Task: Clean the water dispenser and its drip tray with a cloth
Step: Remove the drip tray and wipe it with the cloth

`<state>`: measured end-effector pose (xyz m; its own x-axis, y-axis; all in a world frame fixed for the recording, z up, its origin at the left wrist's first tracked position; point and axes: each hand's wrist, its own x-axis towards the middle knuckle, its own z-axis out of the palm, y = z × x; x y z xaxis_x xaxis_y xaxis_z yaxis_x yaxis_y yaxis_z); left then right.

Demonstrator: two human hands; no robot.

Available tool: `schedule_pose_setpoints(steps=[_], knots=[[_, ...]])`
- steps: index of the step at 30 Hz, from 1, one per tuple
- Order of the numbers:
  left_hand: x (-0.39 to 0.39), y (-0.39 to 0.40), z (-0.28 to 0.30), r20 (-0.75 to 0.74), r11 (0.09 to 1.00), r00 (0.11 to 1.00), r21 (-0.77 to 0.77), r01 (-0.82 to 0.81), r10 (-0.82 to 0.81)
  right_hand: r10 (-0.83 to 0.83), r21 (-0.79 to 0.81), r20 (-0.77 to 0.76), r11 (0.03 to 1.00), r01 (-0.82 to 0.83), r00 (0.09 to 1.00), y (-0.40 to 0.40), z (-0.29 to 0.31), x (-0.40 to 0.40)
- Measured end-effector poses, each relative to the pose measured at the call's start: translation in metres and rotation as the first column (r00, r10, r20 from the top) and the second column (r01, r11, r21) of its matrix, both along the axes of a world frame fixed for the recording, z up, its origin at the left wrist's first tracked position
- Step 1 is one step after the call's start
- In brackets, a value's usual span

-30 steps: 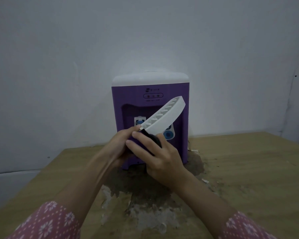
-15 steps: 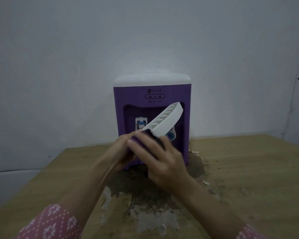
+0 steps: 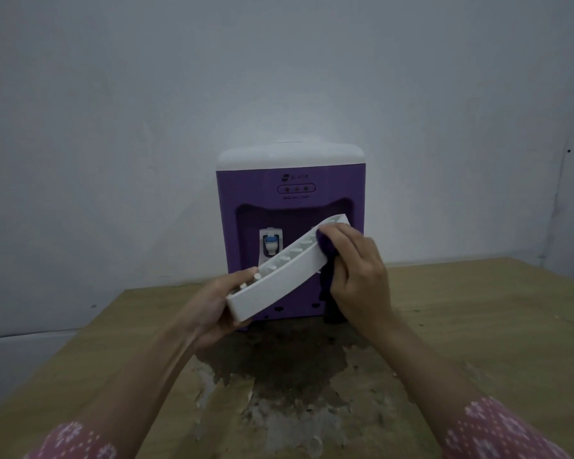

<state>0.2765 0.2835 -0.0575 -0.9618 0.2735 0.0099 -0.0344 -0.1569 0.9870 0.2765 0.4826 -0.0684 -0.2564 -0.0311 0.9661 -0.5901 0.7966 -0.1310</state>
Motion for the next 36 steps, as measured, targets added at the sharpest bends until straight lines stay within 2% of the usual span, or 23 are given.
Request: schedule_pose_setpoints(steps=[5,9,12,15,17,19,22,26,28,31,32,36], knots=[[0.000,-0.014,0.000,0.003,0.999,1.000,-0.038,0.006,-0.006,0.069,-0.187,0.083,0.981,-0.052,0.994,0.016,0.008,-0.017],[-0.001,-0.023,-0.007,-0.002,0.999,1.000,-0.043,0.011,-0.011,0.089,-0.315,0.244,0.949,-0.008,0.966,0.034,0.004,-0.027],[-0.003,-0.021,-0.007,-0.014,0.998,0.999,-0.062,0.030,-0.031,0.014,-0.432,0.157,0.900,0.055,0.988,0.033,-0.003,-0.023],[-0.004,-0.012,-0.007,-0.032,0.994,0.998,-0.096,0.052,-0.055,-0.033,-0.371,0.054,0.927,0.050,0.998,0.021,-0.012,-0.017],[-0.003,-0.011,-0.009,-0.047,0.994,0.998,-0.105,0.038,-0.044,-0.006,-0.299,0.142,0.953,0.049,0.990,0.024,-0.016,-0.018],[-0.002,-0.012,-0.013,-0.084,0.990,0.996,-0.141,-0.007,-0.004,-0.001,-0.318,0.264,0.944,0.088,0.965,0.032,-0.020,-0.020],[-0.005,-0.011,-0.019,-0.208,0.975,0.978,-0.211,-0.075,0.030,-0.026,-0.371,0.226,0.922,0.111,0.974,0.032,-0.020,-0.017],[-0.007,0.009,-0.026,-0.343,0.971,0.939,-0.227,-0.071,-0.012,0.083,-0.346,0.203,0.938,-0.008,0.976,0.002,-0.025,-0.005],[-0.009,0.018,-0.029,-0.371,0.978,0.927,-0.175,-0.118,0.046,0.140,-0.313,0.192,0.947,-0.075,0.971,-0.012,-0.035,0.004],[-0.010,0.018,-0.030,-0.420,0.968,0.897,-0.137,-0.211,0.136,0.166,-0.177,0.168,0.975,-0.136,0.972,-0.015,-0.049,0.013],[-0.010,0.016,-0.031,-0.444,0.962,0.886,-0.156,-0.223,0.133,0.154,-0.173,0.158,0.977,-0.126,0.975,-0.013,-0.048,0.013],[-0.005,0.013,-0.034,-0.520,0.941,0.851,-0.243,-0.236,0.079,0.112,-0.321,0.148,0.945,-0.060,0.983,-0.011,-0.042,0.012]])
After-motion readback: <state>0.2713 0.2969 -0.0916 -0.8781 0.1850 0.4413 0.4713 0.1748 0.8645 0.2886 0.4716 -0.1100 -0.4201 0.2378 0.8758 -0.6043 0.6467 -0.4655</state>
